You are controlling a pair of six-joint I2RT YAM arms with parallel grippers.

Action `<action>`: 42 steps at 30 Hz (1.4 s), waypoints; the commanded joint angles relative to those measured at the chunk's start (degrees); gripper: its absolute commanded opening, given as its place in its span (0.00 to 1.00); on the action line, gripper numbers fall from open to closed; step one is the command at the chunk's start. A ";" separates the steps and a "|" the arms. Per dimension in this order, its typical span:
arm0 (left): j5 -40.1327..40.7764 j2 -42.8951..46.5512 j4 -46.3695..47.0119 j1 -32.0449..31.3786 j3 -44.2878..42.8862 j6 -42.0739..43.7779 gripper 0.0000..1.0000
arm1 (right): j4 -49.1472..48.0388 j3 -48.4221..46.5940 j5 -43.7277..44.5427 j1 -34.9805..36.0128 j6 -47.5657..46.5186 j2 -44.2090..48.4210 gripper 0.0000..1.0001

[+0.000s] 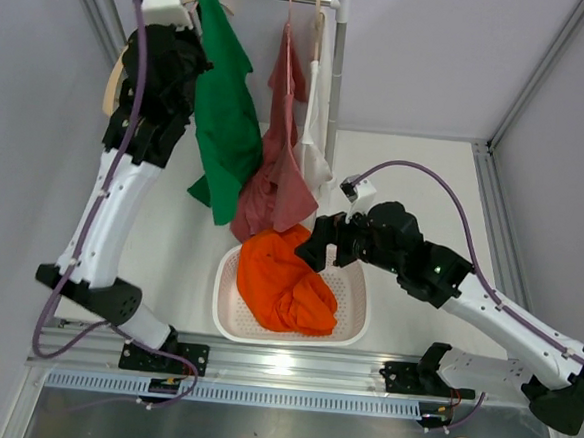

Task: Remove the t-shirt from the hanger

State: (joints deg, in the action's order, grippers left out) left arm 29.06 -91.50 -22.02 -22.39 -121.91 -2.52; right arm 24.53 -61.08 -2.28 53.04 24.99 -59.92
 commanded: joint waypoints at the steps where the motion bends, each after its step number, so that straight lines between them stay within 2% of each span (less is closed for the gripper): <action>1: 4.42 6.76 -0.04 -0.28 7.80 -6.51 0.01 | -4.66 -5.01 -2.37 0.31 -3.62 -2.03 0.98; 2: 4.78 9.91 0.22 -0.63 14.61 -7.22 0.01 | -7.46 -5.62 -4.46 0.92 -4.16 -2.56 0.98; 4: 5.39 12.39 -0.04 -1.25 19.66 -9.59 0.01 | -11.68 -5.72 -6.15 2.68 -7.39 -3.27 0.98; 7: 13.44 12.58 -6.69 -3.70 20.49 -14.24 0.01 | -20.64 -3.62 -0.12 11.79 -14.15 -4.94 0.98; 11: 17.33 10.91 -15.85 -4.93 17.85 -20.49 0.01 | -35.04 -0.10 -0.36 14.10 -15.85 -7.39 0.98; 16: 17.79 13.01 -18.05 -6.87 17.85 -23.14 0.01 | -41.93 0.00 4.20 15.87 -18.49 -12.75 0.97; 18: 16.83 12.93 -22.18 -7.22 15.92 -24.37 0.01 | -43.34 -1.32 4.83 15.78 -19.36 -15.64 0.97; 23: 16.12 16.17 -24.39 -7.49 17.83 -24.54 0.01 | -43.08 -5.19 6.41 16.13 -20.60 -20.93 0.95; 25: 15.77 17.84 -22.99 -7.58 20.20 -24.37 0.01 | -42.38 -7.20 6.33 16.13 -20.77 -23.73 0.86; 26: 15.77 18.46 -22.28 -7.49 21.70 -24.11 0.01 | -41.59 -7.99 6.15 16.13 -20.60 -24.71 0.69; 27: 15.77 19.34 -20.80 -7.58 22.67 -23.50 0.01 | -41.06 -8.87 6.06 16.13 -20.42 -25.67 0.57; 28: 15.59 19.52 -20.70 -7.58 22.77 -23.58 0.01 | -40.80 -10.01 6.06 16.13 -19.90 -26.99 0.51; 31: 14.45 19.96 -19.82 -7.58 22.77 -23.49 0.01 | -41.84 -9.41 6.15 16.22 -19.90 -27.62 0.57; 32: 12.97 20.14 -19.73 -7.58 22.68 -23.49 0.01 | -42.81 -9.15 6.85 16.22 -19.98 -27.62 0.66; 33: 12.52 20.40 -19.64 -7.49 22.50 -23.58 0.01 | -43.16 -8.88 6.85 16.22 -20.24 -27.71 0.67; 35: 12.08 20.75 -19.90 -7.49 22.68 -23.75 0.01 | -42.82 -9.75 6.94 16.22 -20.60 -28.32 0.66; 37: 12.07 20.93 -19.73 -7.49 22.85 -23.49 0.01 | -42.73 -10.46 6.85 16.22 -20.60 -29.02 0.57; 38: 11.99 21.01 -19.90 -7.58 22.85 -23.49 0.01 | -42.90 -10.81 6.85 16.22 -20.51 -29.37 0.49; 39: 11.81 20.93 -19.82 -7.58 22.85 -23.67 0.01 | -43.08 -10.82 6.25 16.22 -20.51 -29.90 0.46; 40: 11.55 21.01 -19.90 -7.58 23.03 -23.84 0.01 | -43.17 -10.82 6.07 16.22 -20.34 -30.08 0.38; 41: 11.29 21.10 -19.82 -7.58 23.12 -23.93 0.01 | -43.17 -10.82 6.06 16.31 -20.16 -30.25 0.11; 42: 11.02 21.19 -19.82 -7.58 23.21 -24.28 0.01 | -43.17 -10.82 6.06 16.31 -19.72 -30.60 0.04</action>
State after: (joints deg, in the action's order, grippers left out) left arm 41.41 -72.23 -44.95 -29.41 -98.94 -25.56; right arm -15.51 -69.73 3.33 68.93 4.95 -89.30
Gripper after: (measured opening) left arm 0.017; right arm 0.093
